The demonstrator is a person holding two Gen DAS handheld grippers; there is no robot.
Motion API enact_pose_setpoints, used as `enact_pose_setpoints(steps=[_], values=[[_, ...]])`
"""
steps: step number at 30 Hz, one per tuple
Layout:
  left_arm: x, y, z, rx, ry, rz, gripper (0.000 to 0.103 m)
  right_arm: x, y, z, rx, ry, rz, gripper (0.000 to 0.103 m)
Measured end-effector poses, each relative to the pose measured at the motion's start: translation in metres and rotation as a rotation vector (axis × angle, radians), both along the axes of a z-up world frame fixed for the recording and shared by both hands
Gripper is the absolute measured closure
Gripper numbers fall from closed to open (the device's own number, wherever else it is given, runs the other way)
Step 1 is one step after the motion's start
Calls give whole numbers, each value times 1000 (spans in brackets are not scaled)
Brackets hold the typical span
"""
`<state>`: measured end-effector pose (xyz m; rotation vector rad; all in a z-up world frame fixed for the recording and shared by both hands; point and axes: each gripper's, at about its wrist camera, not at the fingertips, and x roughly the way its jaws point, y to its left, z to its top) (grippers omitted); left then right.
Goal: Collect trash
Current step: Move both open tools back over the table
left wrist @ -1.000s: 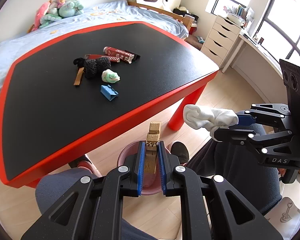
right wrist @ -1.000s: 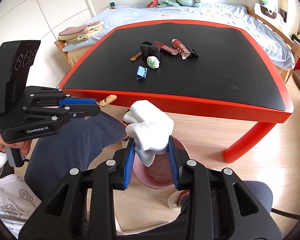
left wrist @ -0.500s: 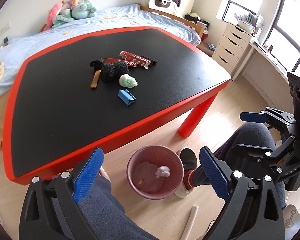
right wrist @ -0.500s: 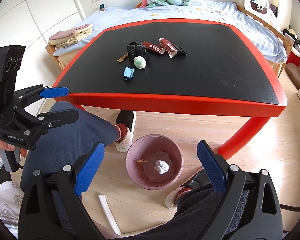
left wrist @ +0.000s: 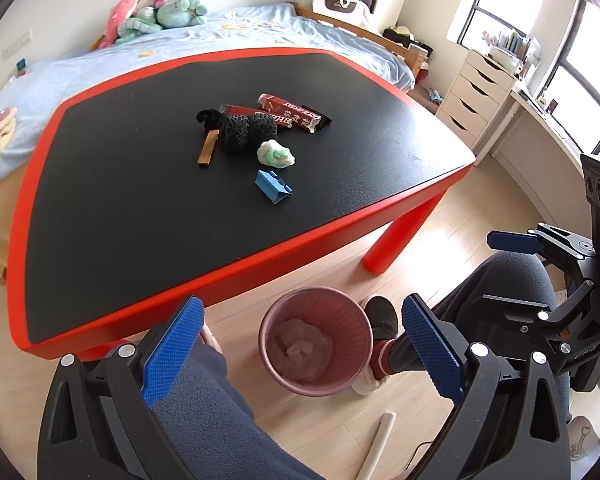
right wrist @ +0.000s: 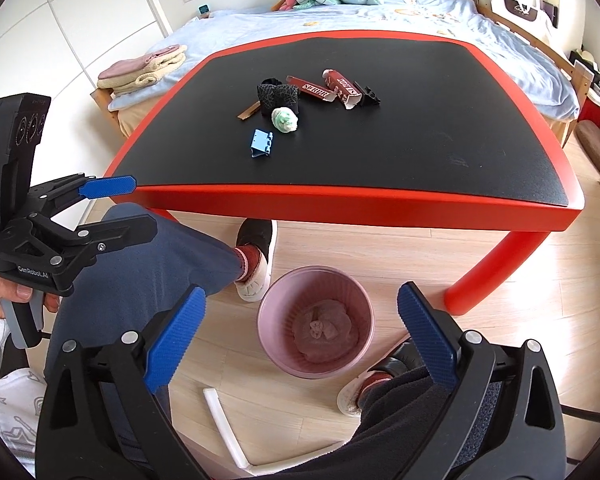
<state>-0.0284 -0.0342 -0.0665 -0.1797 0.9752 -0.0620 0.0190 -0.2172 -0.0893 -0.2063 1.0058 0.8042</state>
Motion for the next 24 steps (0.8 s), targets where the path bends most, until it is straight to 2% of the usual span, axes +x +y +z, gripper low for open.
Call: enact_pose_setpoints(steps=[14,24], values=[[11,19,10,4,-16,25,8,18,8,10,11,-18,10,8],[43,43,20,43,-35,44,8,67,20,30,11,-83,10,8]])
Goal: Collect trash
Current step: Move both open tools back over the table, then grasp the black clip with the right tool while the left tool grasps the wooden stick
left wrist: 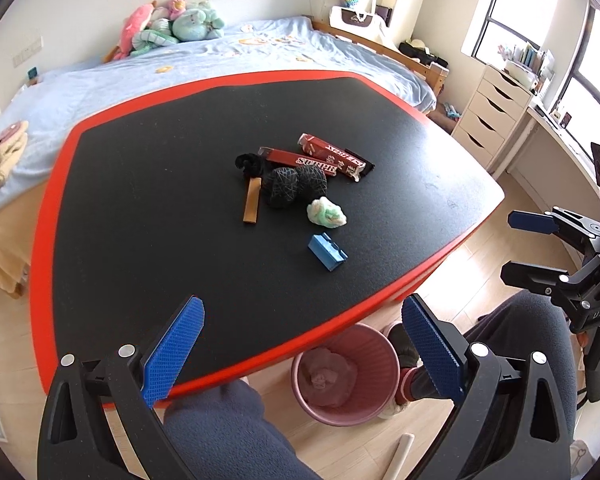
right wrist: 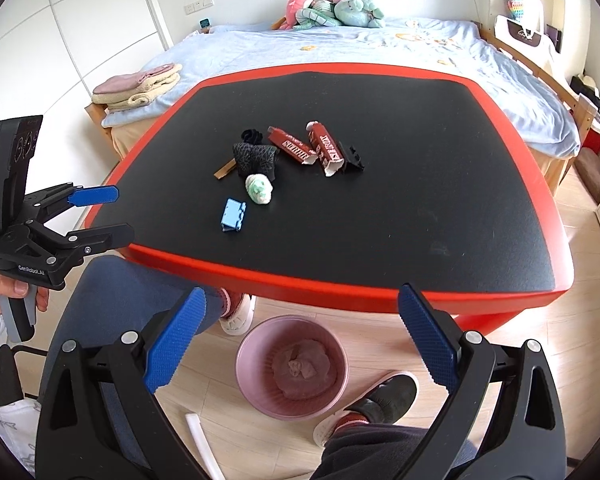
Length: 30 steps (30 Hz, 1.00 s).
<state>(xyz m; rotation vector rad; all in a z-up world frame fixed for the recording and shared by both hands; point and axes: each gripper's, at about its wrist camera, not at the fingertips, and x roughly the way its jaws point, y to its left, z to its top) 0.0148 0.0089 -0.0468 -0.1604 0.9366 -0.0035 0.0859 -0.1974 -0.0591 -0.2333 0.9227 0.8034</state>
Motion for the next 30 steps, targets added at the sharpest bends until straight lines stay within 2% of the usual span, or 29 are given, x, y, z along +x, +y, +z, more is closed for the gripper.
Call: enact_pose_setpoints(steps=[6,14,22,30], values=[[29,18,-5,19,7,11,8,42,12,2,-15,-32,-3,8],[64,38,-29,35,51,22,8,92,34,-18,-69,-29,8,8],[87,48,-53,48,81,18,8,121,51,-44,-107,-12,19,8],[102,51,-60,76,74,-3,10,145,61,-60,-126,-18,24,8]])
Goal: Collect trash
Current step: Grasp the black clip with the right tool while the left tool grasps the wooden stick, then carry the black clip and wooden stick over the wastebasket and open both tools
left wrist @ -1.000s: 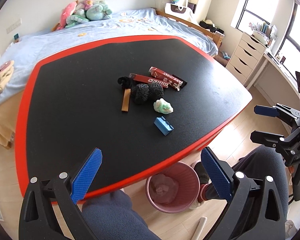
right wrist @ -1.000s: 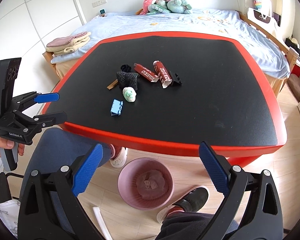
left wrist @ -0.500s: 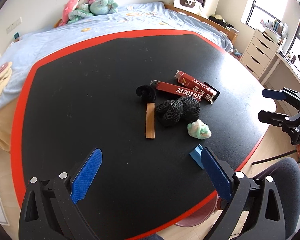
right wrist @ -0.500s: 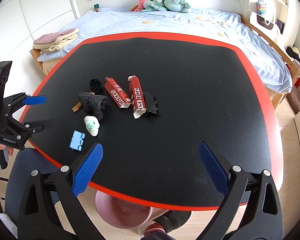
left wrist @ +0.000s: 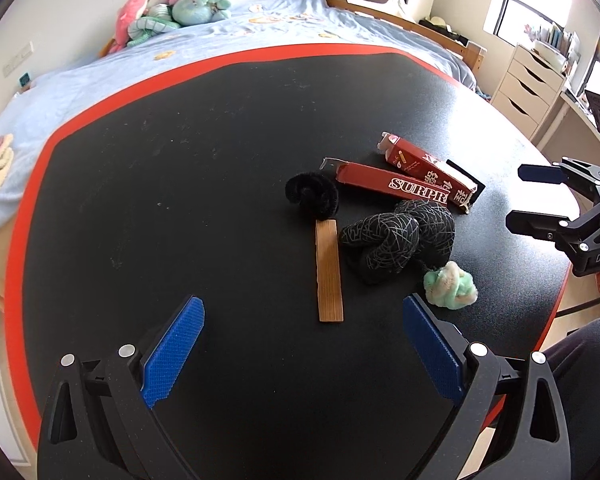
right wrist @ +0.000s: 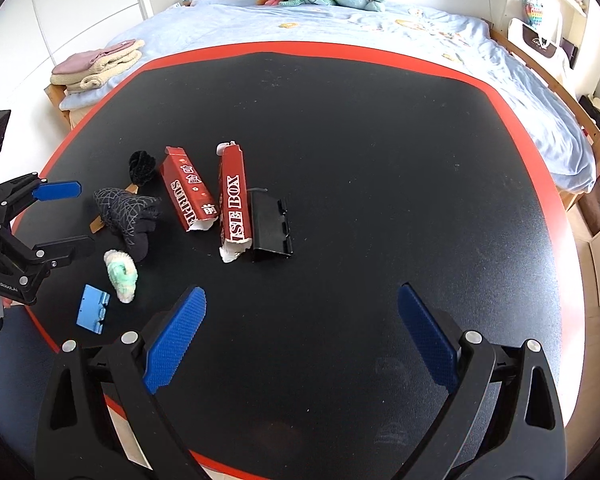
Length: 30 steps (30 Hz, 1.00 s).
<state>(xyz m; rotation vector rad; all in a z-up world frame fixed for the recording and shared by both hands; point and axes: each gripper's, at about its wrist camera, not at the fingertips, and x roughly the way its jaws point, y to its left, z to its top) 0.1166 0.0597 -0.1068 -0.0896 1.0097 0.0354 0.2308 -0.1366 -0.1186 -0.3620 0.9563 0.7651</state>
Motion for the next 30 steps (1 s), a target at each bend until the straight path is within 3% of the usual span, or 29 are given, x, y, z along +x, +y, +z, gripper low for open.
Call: enact_pose_setpoints(steps=[3,9,16,22,26,28,30], values=[[4,1,-2,4,7,-2,21,8,2,-3,1,-4,5,10],[8,0,0,22,-2,-8,30,16,9,-9,-13,-15,32,27],[14,-1,1,43,-11,-17,42,21,19,-10,-14,-41,71,39],[17,2,3,45,-13,-22,64,22,28,-8,-6,-45,110,57],[18,5,4,38,-10,-22,82,20,32,-6,-4,-44,128,77],[19,5,3,34,-7,-24,91,18,34,-6,-7,-45,136,77],[19,6,3,26,-5,-26,91,16,35,-6,-5,-43,137,77]])
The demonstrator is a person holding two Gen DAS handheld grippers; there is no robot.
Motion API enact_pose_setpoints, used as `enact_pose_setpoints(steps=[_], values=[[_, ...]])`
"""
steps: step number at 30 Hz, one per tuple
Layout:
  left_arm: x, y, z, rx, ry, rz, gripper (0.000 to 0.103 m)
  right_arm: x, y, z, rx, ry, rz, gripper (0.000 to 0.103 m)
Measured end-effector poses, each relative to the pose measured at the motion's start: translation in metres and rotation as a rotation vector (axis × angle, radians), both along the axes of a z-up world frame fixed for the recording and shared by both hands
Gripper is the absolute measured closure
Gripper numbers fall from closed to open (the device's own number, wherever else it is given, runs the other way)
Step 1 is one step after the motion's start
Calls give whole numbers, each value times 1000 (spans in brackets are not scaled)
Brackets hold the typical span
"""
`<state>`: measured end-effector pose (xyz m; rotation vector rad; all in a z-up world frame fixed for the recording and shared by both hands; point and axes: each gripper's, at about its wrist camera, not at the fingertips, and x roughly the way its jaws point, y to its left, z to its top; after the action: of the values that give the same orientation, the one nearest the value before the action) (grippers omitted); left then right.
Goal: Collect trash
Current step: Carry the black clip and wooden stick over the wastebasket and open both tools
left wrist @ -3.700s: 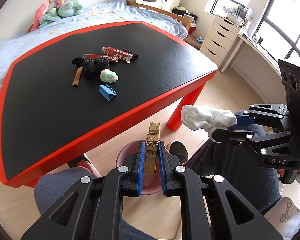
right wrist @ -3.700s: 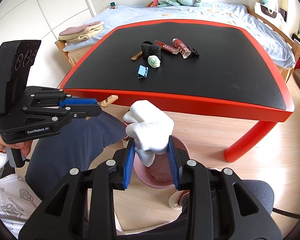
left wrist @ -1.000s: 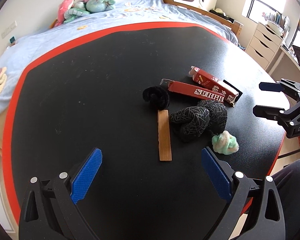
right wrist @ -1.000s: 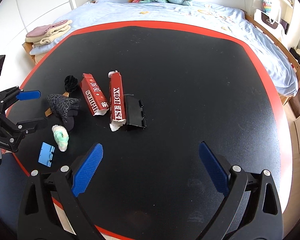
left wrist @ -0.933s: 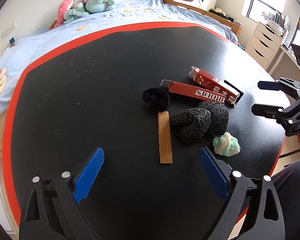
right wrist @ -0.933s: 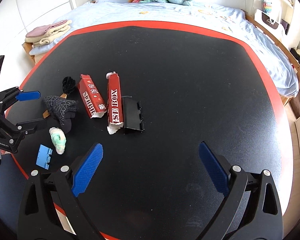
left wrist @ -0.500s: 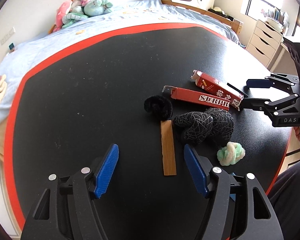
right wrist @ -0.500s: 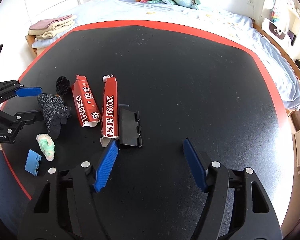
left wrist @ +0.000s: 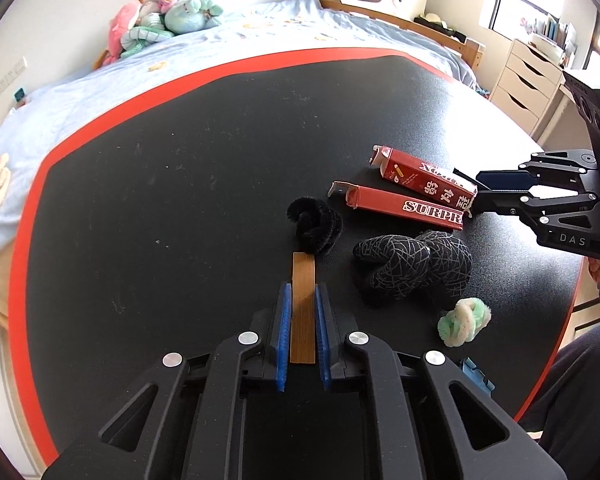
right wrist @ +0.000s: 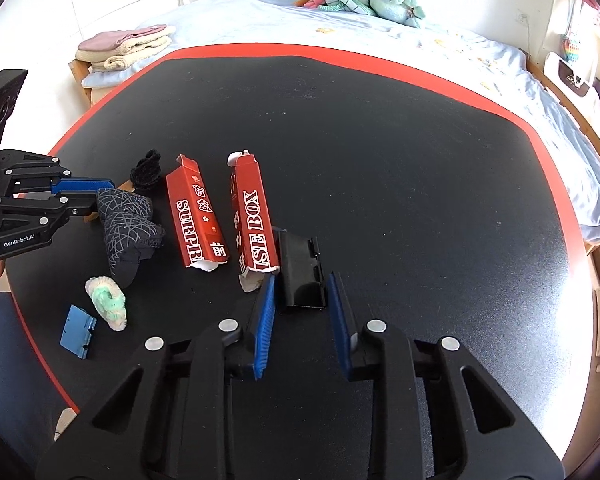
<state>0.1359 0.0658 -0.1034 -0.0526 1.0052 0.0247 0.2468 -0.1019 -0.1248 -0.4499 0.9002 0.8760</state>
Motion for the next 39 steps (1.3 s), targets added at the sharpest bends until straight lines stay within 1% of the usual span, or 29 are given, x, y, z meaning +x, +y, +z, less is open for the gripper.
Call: enact_pose_setpoints(steps=[10,15,21,28,33,39], values=[[-8,0,4,-28,15,11,92,-8,-9,5,17,18,-41,78],[-18,-7,17,-33,1,3,92,-18,-19,19,35,15,-58,78],[-37,-23,37,-46,-33,-24,92,-46,-35,44,71,6,-63,78],[-66,-46,55,-64,-55,-62,92,-88,-56,64,108,8,-66,78],[-87,-63,63,-72,-61,-96,92,-119,-69,75,129,5,-59,78],[-108,-84,68,-83,-65,-127,92,-156,-85,82,137,3,-44,78]])
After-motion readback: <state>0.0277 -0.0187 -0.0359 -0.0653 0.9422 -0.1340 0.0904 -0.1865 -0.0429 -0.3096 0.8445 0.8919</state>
